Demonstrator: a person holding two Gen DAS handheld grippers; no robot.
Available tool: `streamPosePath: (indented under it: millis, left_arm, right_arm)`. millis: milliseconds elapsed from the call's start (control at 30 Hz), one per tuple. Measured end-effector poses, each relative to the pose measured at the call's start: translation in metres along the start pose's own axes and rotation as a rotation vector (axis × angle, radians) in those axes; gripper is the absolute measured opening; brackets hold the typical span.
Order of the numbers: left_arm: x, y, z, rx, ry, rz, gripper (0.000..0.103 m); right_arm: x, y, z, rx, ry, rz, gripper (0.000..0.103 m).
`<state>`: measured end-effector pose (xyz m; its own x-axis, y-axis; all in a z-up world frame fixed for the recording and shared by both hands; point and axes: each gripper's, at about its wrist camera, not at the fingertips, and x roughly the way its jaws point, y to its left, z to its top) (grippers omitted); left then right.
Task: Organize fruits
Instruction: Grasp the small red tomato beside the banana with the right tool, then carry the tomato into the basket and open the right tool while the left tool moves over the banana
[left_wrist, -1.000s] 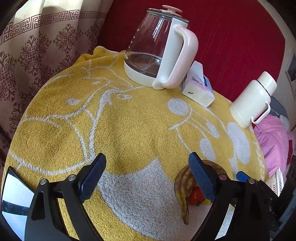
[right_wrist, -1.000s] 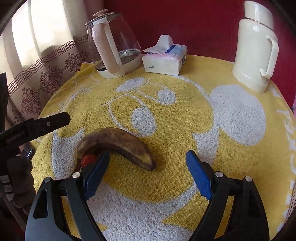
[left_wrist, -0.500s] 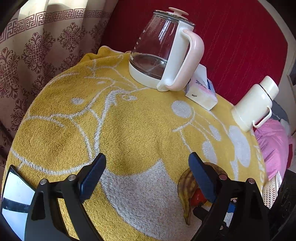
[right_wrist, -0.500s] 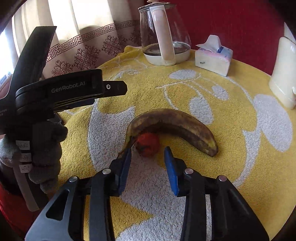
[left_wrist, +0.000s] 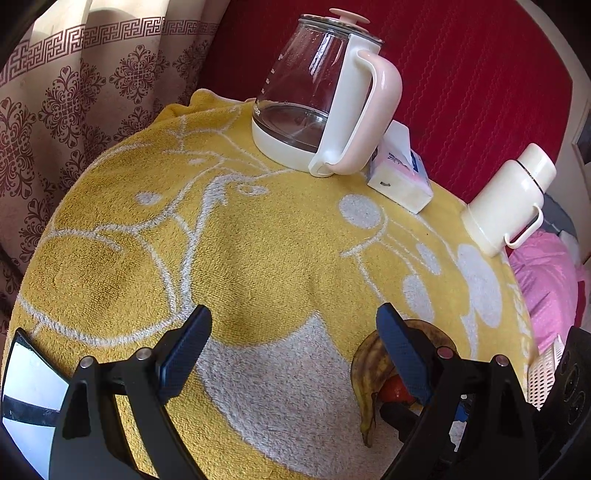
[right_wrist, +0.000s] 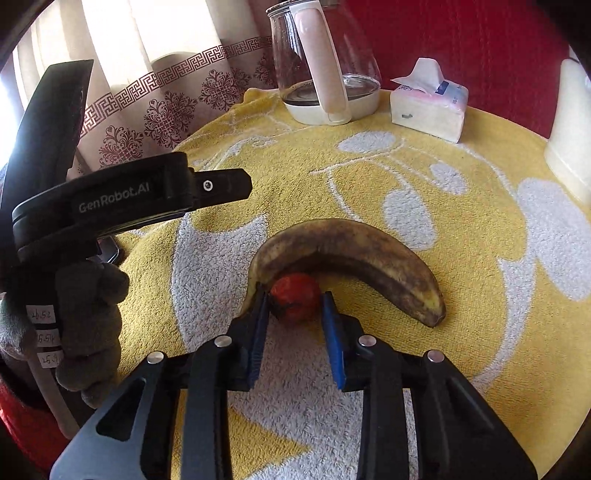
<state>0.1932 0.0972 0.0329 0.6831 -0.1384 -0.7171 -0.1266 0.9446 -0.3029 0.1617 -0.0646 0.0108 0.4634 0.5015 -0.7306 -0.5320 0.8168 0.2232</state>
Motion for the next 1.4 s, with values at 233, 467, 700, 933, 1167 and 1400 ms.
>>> streamPosePath:
  millis: [233, 467, 700, 933, 1167, 1400]
  left_arm:
    - [-0.002, -0.009, -0.003, 0.038, -0.013, -0.024, 0.09]
    - [-0.002, -0.036, -0.014, 0.154, -0.013, -0.083, 0.09]
    - [0.008, -0.052, -0.025, 0.24, 0.034, -0.094, 0.09]
    - [0.022, -0.06, -0.035, 0.293, 0.093, -0.093, 0.09]
    - [0.023, -0.075, -0.043, 0.366, 0.113, -0.111, 0.09]
    - [0.02, -0.093, -0.057, 0.396, 0.145, -0.124, 0.09]
  right_arm:
    - [-0.018, 0.001, -0.01, 0.005, -0.026, 0.002, 0.029]
    - [-0.06, -0.015, -0.033, 0.063, -0.08, -0.007, 0.029]
    - [-0.091, -0.029, -0.047, 0.116, -0.139, -0.021, 0.029]
    - [-0.114, -0.038, -0.061, 0.155, -0.178, -0.021, 0.029]
    - [-0.14, -0.048, -0.073, 0.193, -0.228, -0.035, 0.029]
    - [-0.173, -0.071, -0.087, 0.255, -0.289, -0.071, 0.029]
